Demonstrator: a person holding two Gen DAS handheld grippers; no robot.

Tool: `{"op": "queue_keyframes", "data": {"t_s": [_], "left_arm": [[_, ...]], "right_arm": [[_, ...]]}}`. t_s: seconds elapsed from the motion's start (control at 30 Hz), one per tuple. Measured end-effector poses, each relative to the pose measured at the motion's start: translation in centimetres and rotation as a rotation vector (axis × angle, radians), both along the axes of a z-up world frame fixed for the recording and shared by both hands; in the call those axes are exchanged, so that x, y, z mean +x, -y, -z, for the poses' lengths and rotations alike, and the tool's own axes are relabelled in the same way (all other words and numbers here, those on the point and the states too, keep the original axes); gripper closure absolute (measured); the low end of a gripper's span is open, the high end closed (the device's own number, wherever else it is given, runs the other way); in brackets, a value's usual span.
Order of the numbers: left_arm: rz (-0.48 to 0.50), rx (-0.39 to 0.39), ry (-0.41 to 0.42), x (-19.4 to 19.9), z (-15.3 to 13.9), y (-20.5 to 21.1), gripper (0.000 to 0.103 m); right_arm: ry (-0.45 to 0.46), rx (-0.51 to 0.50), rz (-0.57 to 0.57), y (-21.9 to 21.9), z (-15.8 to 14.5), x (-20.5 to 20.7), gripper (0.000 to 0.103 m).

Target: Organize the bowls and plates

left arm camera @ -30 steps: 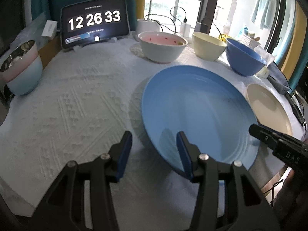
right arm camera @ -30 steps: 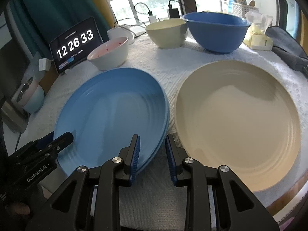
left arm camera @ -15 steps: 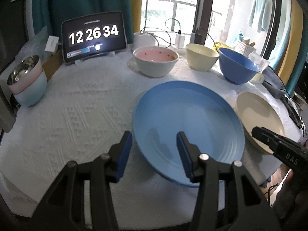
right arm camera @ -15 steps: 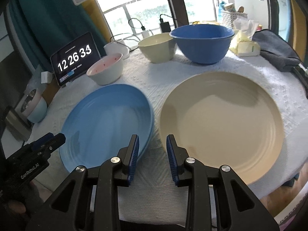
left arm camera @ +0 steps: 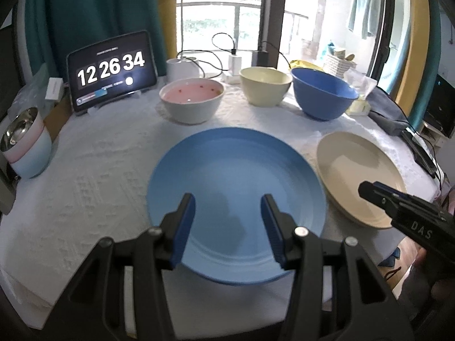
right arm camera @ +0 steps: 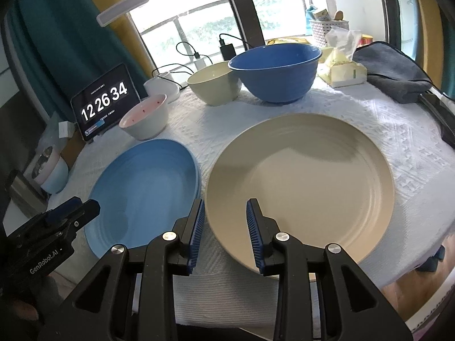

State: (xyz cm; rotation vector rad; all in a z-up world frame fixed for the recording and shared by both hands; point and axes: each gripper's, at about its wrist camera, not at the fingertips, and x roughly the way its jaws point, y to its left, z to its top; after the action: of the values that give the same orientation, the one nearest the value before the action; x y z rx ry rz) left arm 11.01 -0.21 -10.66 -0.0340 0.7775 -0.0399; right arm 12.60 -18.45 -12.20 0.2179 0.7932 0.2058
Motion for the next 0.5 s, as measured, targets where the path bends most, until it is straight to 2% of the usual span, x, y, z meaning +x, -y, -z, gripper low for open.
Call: {"op": "queue_keyframes", "data": {"t_s": [0.5], "left_arm": [[0.082, 0.023, -0.007, 0.5, 0.2, 4.2, 0.053]], "right_arm": [[0.006, 0.016, 0.058, 3.3, 0.0, -0.3, 0.07]]}}
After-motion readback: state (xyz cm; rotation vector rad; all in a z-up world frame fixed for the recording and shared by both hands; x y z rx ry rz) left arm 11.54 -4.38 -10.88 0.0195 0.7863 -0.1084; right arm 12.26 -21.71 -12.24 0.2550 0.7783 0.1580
